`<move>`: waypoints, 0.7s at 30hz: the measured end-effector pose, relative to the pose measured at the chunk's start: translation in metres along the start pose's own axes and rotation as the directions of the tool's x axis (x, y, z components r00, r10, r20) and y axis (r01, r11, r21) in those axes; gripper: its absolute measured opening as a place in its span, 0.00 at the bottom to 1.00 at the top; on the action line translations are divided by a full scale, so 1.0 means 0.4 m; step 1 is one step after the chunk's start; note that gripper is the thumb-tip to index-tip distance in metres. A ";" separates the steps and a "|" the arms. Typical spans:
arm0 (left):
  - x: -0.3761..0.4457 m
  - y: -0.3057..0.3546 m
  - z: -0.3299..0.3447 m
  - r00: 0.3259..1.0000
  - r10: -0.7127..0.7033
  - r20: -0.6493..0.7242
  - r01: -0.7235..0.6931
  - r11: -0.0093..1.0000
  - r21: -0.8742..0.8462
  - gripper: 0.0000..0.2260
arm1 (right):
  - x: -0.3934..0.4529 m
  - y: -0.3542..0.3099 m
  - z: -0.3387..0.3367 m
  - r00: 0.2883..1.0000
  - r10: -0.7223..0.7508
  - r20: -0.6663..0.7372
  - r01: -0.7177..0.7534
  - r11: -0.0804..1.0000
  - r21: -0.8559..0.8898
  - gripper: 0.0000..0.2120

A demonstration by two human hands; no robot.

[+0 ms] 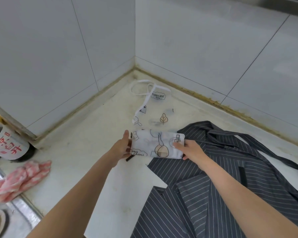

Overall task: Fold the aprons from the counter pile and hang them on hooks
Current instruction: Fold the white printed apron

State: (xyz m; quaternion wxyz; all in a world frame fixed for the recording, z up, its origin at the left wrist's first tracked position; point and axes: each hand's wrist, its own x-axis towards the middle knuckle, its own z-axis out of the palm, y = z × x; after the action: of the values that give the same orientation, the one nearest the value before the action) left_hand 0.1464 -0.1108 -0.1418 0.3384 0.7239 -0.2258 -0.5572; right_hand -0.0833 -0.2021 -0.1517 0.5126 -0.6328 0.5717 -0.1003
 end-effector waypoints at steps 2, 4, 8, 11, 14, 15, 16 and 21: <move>0.006 -0.002 0.000 1.000 -0.008 0.001 0.008 0.999 -0.031 0.23 | 0.024 -0.005 0.012 0.995 0.008 -0.101 -0.021 0.991 -0.131 0.18; 0.017 -0.004 0.000 1.000 0.016 -0.026 -0.014 0.997 0.079 0.17 | 0.048 -0.008 0.024 0.986 0.015 -0.165 -0.056 0.968 -0.244 0.21; 0.025 -0.018 0.008 0.952 0.286 -0.109 -0.109 0.650 0.752 0.18 | 0.081 -0.013 0.042 0.976 0.078 -0.204 -0.153 0.910 -0.384 0.23; 0.041 -0.016 0.023 0.698 0.716 0.014 -0.233 0.209 0.950 0.34 | 0.089 -0.033 0.043 0.975 0.088 -0.205 -0.174 0.877 -0.447 0.21; 0.079 -0.010 0.054 0.739 0.584 0.335 -0.297 -0.163 0.941 0.32 | 0.079 -0.070 0.047 0.973 0.074 -0.221 -0.187 0.813 -0.552 0.24; 0.086 -0.003 0.057 0.829 0.458 0.321 -0.286 -0.144 0.947 0.30 | 0.067 -0.082 0.052 0.972 0.021 -0.236 -0.168 0.763 -0.624 0.23; 0.098 0.001 0.060 0.869 0.384 0.313 -0.296 -0.105 0.949 0.29 | 0.061 -0.076 0.057 0.958 -0.107 -0.264 -0.119 0.693 -0.711 0.23; 0.117 0.006 0.053 0.904 0.249 0.348 -0.357 -0.007 0.934 0.29 | 0.044 0.003 0.064 0.918 -0.367 0.148 0.303 0.411 -0.860 0.35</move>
State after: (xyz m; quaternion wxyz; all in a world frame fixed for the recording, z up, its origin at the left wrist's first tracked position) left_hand 0.1394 -0.1504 -0.1737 -0.1404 0.6670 -0.7051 -0.1956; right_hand -0.0602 -0.2026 -0.1723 0.0725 -0.9007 0.4204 0.0821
